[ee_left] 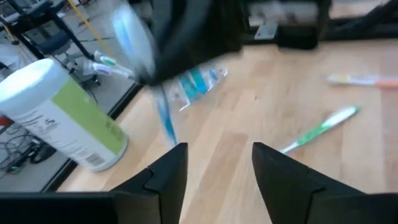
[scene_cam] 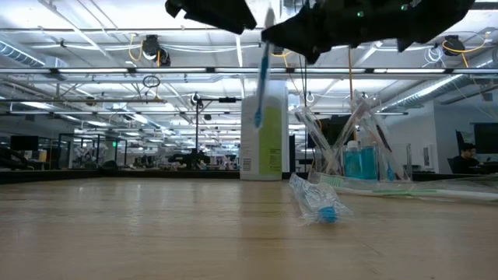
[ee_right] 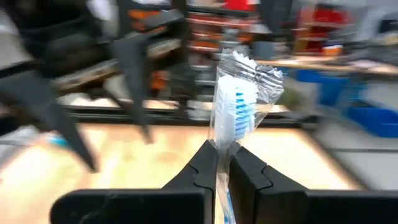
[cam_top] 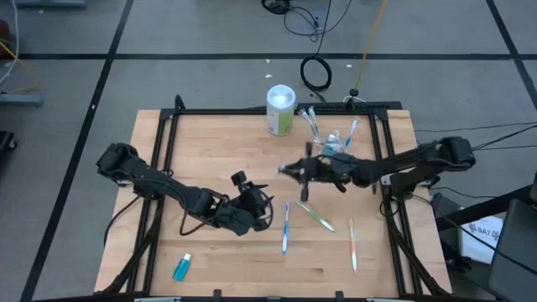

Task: Pick & Place toothbrushing station
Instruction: Put the left blue toothbrush into the transparent organizer

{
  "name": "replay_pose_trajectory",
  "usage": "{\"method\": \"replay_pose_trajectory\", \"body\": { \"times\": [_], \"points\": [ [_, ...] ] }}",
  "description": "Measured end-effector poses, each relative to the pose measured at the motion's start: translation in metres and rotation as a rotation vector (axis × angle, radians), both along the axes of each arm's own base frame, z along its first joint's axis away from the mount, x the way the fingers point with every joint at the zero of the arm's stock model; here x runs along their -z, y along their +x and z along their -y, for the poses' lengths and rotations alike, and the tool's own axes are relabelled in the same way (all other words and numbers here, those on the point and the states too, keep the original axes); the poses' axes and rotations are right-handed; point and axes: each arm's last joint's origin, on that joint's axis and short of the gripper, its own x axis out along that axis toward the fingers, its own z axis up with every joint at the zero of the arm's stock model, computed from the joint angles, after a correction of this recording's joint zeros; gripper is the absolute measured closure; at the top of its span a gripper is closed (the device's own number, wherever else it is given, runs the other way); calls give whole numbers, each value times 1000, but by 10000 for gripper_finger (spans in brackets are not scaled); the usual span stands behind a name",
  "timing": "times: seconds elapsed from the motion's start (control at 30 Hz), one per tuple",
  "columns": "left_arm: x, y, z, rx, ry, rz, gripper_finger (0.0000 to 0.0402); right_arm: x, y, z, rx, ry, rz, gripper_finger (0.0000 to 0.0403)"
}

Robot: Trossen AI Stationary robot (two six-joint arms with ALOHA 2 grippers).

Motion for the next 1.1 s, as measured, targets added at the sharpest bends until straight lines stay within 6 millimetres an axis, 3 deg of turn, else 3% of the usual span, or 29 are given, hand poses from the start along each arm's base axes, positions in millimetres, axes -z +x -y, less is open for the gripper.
{"method": "replay_pose_trajectory", "body": {
  "times": [0.17,0.27,0.47,0.63,1.1],
  "points": [
    [-9,-11,-5,-14,-7,-21,212,-21,-24,22,351,-103,-45,379],
    [-25,-23,-10,-29,-43,15,217,-30,-37,40,464,-99,-60,385],
    [-61,-52,-23,-27,-52,72,234,-30,-51,78,622,-65,-107,393],
    [-71,-64,-32,-75,-15,75,240,-19,-60,102,723,-4,-201,381],
    [-66,-62,-61,-191,20,13,240,-6,-67,110,749,199,-256,380]
  ]
}}
